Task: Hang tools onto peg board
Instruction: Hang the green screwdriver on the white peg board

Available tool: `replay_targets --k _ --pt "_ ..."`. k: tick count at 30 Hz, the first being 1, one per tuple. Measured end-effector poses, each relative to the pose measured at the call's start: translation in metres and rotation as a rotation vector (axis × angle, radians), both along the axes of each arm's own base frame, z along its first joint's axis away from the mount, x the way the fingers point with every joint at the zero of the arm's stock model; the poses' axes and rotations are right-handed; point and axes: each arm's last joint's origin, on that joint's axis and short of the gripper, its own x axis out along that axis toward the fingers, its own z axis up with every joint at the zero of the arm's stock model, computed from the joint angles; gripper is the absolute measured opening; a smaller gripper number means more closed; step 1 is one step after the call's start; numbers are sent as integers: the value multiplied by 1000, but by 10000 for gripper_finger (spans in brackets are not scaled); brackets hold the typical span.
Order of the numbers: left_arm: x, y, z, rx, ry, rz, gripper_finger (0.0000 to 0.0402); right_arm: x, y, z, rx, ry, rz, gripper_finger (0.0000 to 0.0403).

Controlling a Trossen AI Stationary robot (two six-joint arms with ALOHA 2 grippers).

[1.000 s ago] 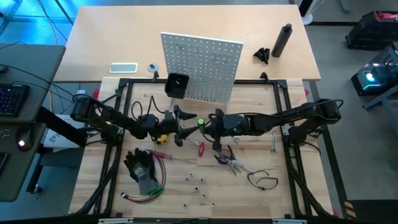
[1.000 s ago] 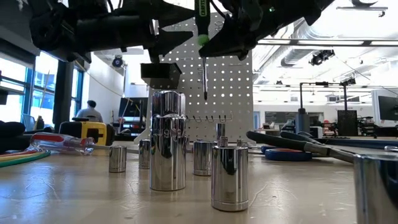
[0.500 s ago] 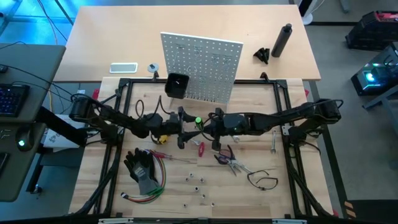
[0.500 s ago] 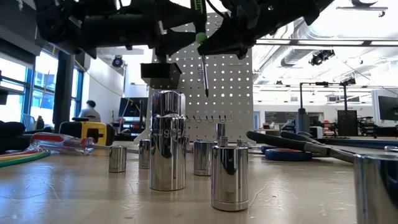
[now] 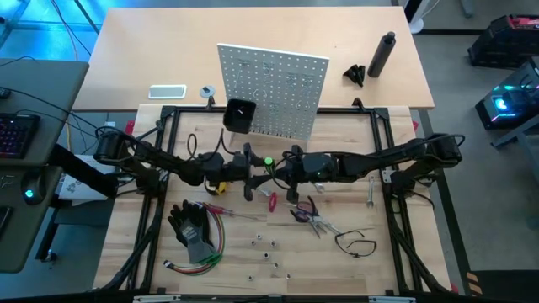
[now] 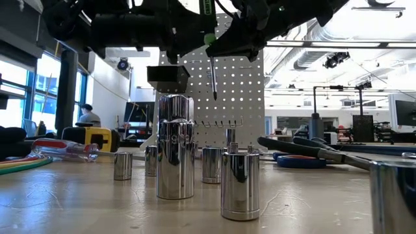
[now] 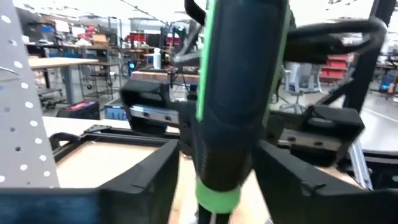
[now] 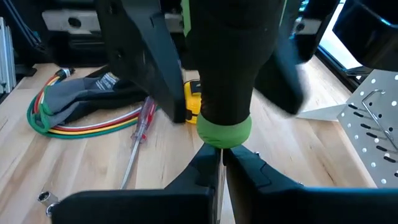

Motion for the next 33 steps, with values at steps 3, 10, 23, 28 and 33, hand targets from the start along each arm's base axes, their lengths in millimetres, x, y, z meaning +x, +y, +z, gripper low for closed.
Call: replay_targets --k 3,10,23,28,33 --pt "0 0 -1 4 13 -5 142 0 -1 0 1 -6 -2 6" --pt "0 -1 -1 45 13 -20 70 -1 0 -1 22 17 -10 6" --pt "0 -1 -3 65 35 -19 70 -6 1 -4 4 77 -66 72" --pt "0 -2 -4 70 47 -34 70 -17 4 5 -47 96 -123 152" --pt "0 -1 -5 84 54 -31 70 -28 8 25 -82 31 -112 205"
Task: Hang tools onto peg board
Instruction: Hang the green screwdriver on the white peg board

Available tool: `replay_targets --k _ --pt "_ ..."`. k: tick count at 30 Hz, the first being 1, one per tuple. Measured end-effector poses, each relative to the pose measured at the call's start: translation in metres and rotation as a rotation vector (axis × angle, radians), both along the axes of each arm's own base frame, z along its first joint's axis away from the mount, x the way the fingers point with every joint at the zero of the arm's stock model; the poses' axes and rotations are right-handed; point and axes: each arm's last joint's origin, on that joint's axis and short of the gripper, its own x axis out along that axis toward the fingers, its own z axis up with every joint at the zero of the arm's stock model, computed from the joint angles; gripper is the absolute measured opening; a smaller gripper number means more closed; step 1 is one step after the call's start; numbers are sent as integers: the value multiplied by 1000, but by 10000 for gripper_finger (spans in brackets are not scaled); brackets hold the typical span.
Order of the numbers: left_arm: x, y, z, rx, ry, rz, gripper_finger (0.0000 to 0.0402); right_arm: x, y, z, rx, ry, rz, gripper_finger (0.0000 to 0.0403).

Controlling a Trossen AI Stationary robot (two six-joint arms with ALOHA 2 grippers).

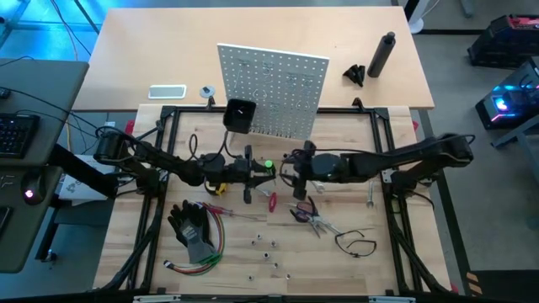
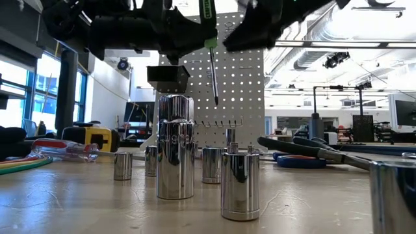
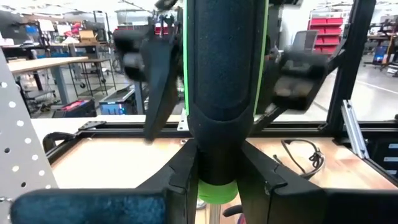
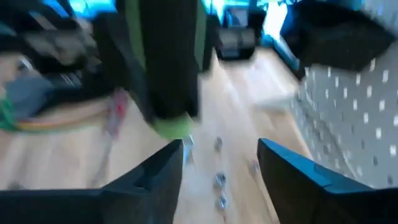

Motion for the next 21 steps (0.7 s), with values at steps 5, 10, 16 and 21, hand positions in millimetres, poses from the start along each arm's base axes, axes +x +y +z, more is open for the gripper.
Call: replay_targets --k 5,10,16,21 --pt "0 0 0 8 1 3 70 3 7 16 -59 -137 86 215" --pt "2 0 2 8 5 -5 70 12 4 17 -89 -206 99 216" --pt "2 0 2 6 9 -13 70 23 -1 8 -49 -226 130 216" --pt "2 -1 1 8 17 -15 70 26 -1 6 -59 -246 129 204"
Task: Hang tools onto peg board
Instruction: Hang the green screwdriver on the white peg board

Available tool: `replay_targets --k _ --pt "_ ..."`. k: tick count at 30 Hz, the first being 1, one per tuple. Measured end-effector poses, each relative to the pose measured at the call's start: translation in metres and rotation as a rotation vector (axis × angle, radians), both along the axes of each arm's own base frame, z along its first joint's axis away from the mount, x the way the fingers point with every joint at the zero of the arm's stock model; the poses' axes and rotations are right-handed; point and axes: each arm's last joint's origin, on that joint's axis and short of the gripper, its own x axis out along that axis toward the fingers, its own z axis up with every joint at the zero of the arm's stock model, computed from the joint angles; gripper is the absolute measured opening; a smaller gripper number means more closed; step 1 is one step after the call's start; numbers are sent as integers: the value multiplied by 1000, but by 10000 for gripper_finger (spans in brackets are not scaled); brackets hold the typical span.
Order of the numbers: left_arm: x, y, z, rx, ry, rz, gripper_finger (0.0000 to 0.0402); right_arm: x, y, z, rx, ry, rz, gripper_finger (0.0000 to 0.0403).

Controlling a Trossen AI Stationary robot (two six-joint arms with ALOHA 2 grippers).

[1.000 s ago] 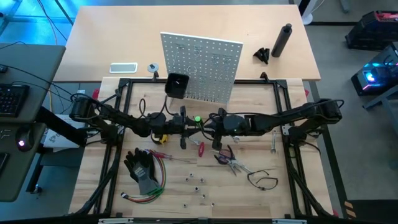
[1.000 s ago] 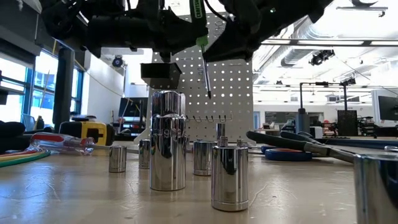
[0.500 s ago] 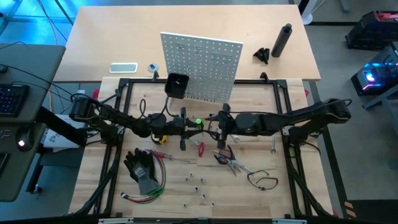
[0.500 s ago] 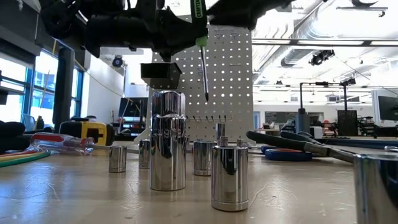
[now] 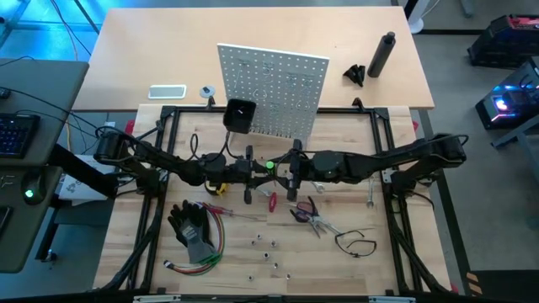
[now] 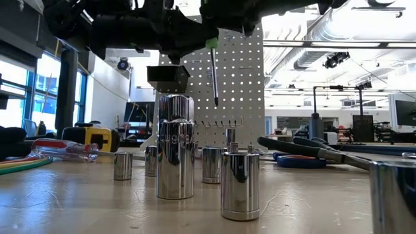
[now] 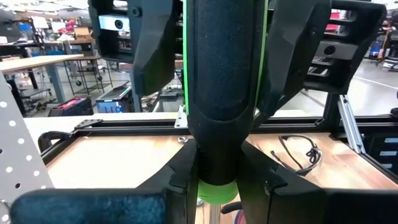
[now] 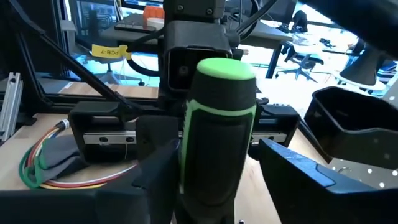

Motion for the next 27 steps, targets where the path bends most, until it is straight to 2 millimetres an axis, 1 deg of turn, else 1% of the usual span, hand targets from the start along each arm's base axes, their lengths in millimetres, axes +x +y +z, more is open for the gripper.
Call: replay_targets --k 2,7,12,14,17,19,21,24,27 --pt "0 0 0 0 1 1 70 0 0 1 -4 -5 -1 186" --pt "0 1 0 13 2 7 70 0 0 1 1 -14 19 122" --pt "0 1 0 16 0 24 71 1 -1 2 3 -18 19 122" --pt "0 1 1 22 -3 40 94 1 -1 2 -7 -21 8 122" --pt "0 1 0 22 2 69 162 1 -2 8 -29 -12 -22 122" --pt "0 1 0 22 8 73 205 1 -3 15 -48 -6 -33 122" --pt "-1 2 0 24 15 76 237 1 -5 26 -70 -1 -55 122" --pt "-2 3 1 25 38 79 263 -1 -10 44 -84 14 -74 122" --pt "-6 3 5 33 64 101 268 -4 -19 63 -89 12 -101 122"
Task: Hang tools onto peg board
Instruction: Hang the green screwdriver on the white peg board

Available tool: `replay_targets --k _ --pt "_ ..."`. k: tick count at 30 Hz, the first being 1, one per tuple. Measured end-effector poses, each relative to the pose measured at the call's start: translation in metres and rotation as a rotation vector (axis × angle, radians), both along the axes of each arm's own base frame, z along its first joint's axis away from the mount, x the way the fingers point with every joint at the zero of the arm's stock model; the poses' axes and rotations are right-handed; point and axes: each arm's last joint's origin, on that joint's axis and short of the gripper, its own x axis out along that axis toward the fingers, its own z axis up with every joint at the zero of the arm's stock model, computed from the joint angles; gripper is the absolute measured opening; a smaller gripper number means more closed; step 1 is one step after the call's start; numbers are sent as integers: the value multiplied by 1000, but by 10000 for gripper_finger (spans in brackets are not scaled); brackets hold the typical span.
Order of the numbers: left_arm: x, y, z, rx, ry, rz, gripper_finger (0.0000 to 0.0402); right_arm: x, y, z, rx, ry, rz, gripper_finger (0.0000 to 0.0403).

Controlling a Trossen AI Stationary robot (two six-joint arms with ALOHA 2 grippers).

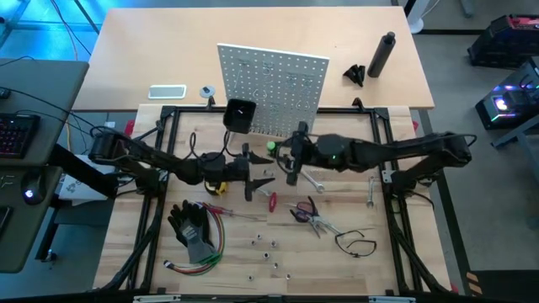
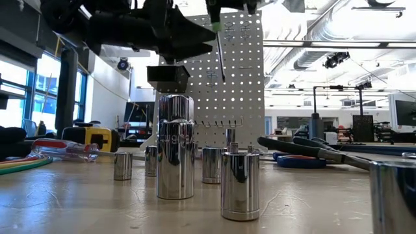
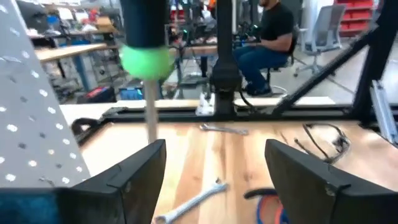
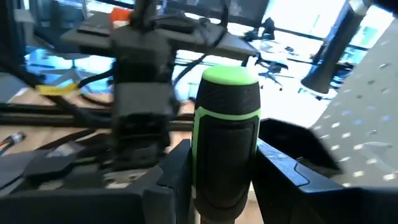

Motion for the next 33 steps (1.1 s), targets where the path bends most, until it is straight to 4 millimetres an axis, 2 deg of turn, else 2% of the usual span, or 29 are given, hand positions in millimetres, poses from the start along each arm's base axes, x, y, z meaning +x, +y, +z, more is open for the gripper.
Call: replay_targets --k 5,12,19,27,33 --pt "-10 2 6 28 82 48 264 -1 -12 30 -54 -8 -15 122" --pt "-21 3 6 39 200 79 258 -9 -34 92 -140 -111 -24 122" --pt "-21 3 -4 6 272 86 255 -22 -71 149 -161 -272 13 122" --pt "-21 -1 -13 -35 332 84 255 -12 -119 188 -139 -313 59 122" --pt "-22 -5 -16 -38 359 73 255 6 -138 204 -154 -265 52 122"
